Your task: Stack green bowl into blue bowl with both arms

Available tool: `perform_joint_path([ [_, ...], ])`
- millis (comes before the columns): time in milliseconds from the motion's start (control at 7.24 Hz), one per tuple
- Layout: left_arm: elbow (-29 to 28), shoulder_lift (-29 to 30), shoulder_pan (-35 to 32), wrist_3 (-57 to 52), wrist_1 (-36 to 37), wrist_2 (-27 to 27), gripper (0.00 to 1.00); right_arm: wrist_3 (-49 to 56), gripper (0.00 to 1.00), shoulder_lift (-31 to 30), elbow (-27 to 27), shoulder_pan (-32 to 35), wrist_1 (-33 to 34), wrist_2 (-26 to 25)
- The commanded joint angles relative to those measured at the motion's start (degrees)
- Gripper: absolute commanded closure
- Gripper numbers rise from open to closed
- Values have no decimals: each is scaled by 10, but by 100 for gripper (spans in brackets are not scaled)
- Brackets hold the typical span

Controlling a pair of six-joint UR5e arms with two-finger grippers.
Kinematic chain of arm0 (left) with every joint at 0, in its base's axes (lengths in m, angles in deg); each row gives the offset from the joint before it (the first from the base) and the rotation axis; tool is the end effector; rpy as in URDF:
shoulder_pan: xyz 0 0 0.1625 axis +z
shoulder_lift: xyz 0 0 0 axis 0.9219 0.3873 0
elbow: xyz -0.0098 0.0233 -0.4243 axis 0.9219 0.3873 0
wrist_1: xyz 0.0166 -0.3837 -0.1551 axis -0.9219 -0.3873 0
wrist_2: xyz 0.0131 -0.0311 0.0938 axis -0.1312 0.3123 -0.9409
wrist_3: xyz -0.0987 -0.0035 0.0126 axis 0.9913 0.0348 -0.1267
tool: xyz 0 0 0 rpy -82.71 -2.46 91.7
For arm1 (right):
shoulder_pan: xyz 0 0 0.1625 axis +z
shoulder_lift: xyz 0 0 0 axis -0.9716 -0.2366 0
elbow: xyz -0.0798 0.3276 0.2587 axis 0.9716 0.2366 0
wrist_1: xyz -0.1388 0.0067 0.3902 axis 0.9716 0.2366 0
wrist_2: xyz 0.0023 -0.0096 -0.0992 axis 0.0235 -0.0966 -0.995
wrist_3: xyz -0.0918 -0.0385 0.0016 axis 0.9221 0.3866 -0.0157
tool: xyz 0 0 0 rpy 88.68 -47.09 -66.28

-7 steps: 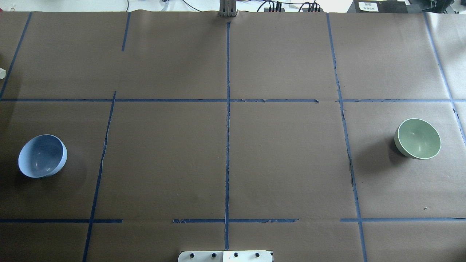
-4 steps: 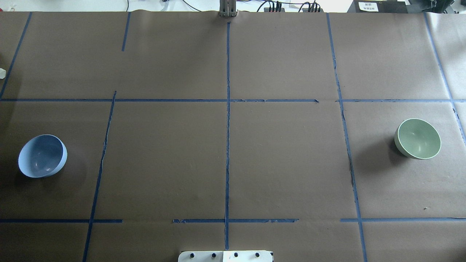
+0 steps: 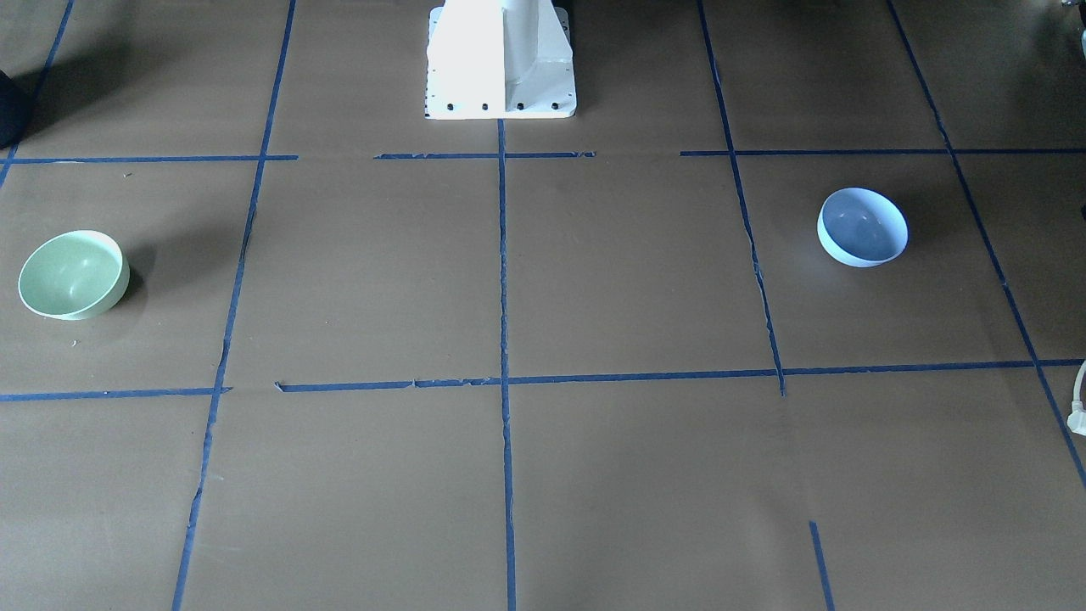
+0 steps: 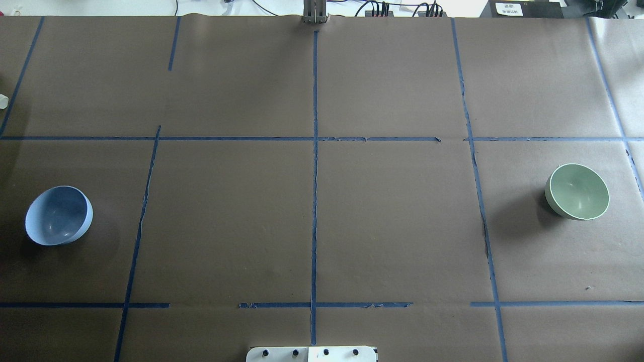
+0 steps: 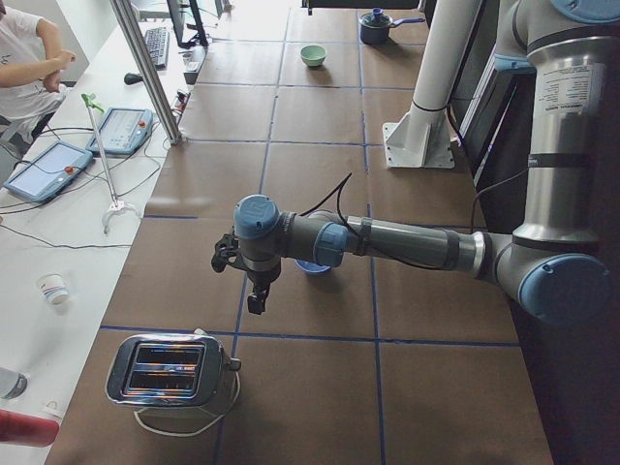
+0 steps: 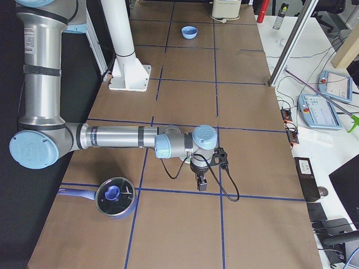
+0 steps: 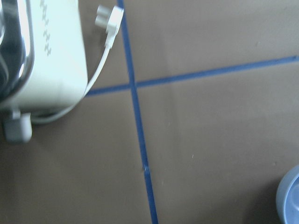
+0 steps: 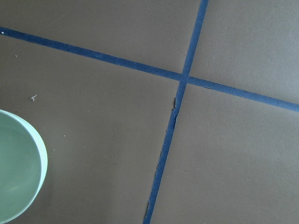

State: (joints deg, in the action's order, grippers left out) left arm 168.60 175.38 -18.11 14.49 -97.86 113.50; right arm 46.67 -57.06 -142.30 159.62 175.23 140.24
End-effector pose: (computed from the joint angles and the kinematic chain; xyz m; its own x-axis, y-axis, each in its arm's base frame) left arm -0.0220 -0.4952 0.5861 0.6850 0.2259 -0.6926 -0.0977 0.9706 0.2200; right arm 0.0132 -0.4697 0.6440 0.7269 -0.2419 0.6428 0.1826 0.9703 0.1587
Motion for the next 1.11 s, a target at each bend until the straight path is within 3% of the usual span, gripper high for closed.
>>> perform_joint_path([
  [0, -5, 3, 2, -2, -22, -2, 0, 0, 0, 3, 0, -7, 0, 0],
  [138, -3, -2, 20, 8, -67, 3, 0, 0, 0, 3, 0, -8, 0, 1],
  [276, -2, -9, 58, 96, -78, -3, 0, 1, 0, 3, 0, -10, 0, 0],
  [415, 5, -29, 99, 206, -145, -7, 0, 0, 0, 3, 0, -12, -1, 0],
  [691, 4, -91, 221, 432, -334, -90, 0, 1, 0, 3, 1, -12, 0, 0],
  [967, 3, -112, 315, 505, -377, -128, 0, 1, 0, 3, 1, -12, 0, 0],
])
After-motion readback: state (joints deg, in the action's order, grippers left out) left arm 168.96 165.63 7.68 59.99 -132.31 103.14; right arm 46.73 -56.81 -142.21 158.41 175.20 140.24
